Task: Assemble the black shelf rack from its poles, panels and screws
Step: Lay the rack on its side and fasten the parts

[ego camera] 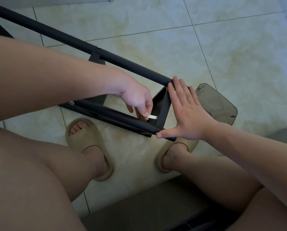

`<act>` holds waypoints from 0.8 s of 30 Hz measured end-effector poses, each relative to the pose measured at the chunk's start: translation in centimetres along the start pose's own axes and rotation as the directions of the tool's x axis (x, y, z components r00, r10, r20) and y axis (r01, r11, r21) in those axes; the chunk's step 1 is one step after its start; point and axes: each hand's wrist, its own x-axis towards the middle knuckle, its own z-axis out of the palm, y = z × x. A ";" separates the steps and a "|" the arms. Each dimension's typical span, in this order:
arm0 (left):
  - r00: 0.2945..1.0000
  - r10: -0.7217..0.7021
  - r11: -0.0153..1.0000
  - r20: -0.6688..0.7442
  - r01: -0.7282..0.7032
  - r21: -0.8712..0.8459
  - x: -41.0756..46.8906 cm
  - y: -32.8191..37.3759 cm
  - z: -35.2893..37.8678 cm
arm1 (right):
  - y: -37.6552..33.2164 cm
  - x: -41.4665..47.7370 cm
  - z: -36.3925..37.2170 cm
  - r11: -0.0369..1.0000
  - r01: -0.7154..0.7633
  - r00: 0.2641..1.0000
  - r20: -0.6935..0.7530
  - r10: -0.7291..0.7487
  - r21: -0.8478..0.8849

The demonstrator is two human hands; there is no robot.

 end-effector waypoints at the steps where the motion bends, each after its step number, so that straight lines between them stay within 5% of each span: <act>1: 1.000 0.000 1.000 -0.002 0.000 0.010 0.1 0.0 0.1 | 0.0 0.0 0.0 1.000 0.000 1.000 0.000 0.000 -0.002; 15: 0.991 0.033 0.999 -0.128 -0.034 -0.007 -0.1 0.5 0.0 | 0.0 0.0 0.1 1.000 0.003 1.000 -0.008 -0.003 0.001; 19: 0.962 -0.046 0.937 -0.268 -0.052 -0.346 0.5 0.4 0.6 | 0.0 0.1 0.1 1.000 0.002 1.000 -0.001 -0.002 -0.001; 24: 0.959 -0.135 0.758 -0.250 -0.063 -0.649 0.9 0.5 1.2 | 0.0 0.1 0.1 1.000 0.003 1.000 0.000 -0.003 0.007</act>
